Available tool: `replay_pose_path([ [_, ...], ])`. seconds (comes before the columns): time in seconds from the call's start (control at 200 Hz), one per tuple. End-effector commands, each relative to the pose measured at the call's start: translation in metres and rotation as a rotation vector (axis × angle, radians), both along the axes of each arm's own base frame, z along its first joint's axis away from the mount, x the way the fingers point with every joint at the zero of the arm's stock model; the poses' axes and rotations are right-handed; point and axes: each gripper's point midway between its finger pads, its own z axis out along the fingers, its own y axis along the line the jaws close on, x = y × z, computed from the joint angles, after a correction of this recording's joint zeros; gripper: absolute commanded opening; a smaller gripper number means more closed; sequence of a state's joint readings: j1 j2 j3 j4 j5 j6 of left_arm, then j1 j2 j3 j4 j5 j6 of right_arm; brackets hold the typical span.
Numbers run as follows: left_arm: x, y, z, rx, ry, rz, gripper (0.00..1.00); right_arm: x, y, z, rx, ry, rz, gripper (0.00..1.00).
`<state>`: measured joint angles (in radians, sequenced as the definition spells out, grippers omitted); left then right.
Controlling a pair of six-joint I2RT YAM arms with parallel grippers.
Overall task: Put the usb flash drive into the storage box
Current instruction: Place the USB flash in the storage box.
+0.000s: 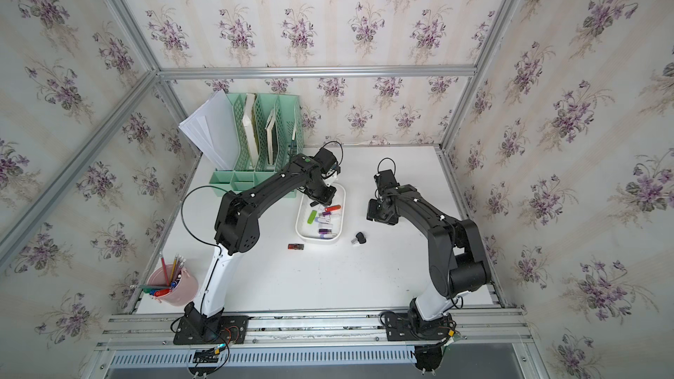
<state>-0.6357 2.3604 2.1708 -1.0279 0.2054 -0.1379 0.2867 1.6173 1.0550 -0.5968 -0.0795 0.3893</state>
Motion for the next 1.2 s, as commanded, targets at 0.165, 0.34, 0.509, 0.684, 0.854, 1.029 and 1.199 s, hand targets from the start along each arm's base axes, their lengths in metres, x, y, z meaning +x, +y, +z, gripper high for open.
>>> replay_pose_path([
  [0.165, 0.012, -0.008, -0.011, -0.006, -0.02, -0.032, 0.28, -0.009, -0.01, -0.002, -0.019, 0.014, -0.014, 0.55],
  [0.34, 0.019, -0.009, -0.019, 0.006, -0.047, -0.039, 0.28, -0.013, -0.013, -0.002, -0.021, 0.016, -0.016, 0.55],
  [0.509, 0.023, -0.012, -0.024, 0.001, -0.061, -0.048, 0.29, -0.015, -0.016, -0.003, -0.023, 0.017, -0.02, 0.55],
  [0.684, 0.028, -0.014, -0.03, 0.001, -0.071, -0.05, 0.29, -0.018, -0.017, -0.004, -0.023, 0.021, -0.023, 0.55],
  [0.854, 0.031, -0.017, -0.036, 0.008, -0.065, -0.053, 0.29, -0.02, -0.018, -0.007, -0.026, 0.028, -0.022, 0.55],
  [1.029, 0.039, -0.017, -0.039, 0.004, -0.083, -0.04, 0.3, -0.021, -0.019, -0.008, -0.026, 0.032, -0.023, 0.55],
  [1.199, 0.041, -0.016, -0.046, 0.012, -0.069, -0.035, 0.29, -0.02, -0.018, -0.007, -0.025, 0.03, -0.021, 0.55],
])
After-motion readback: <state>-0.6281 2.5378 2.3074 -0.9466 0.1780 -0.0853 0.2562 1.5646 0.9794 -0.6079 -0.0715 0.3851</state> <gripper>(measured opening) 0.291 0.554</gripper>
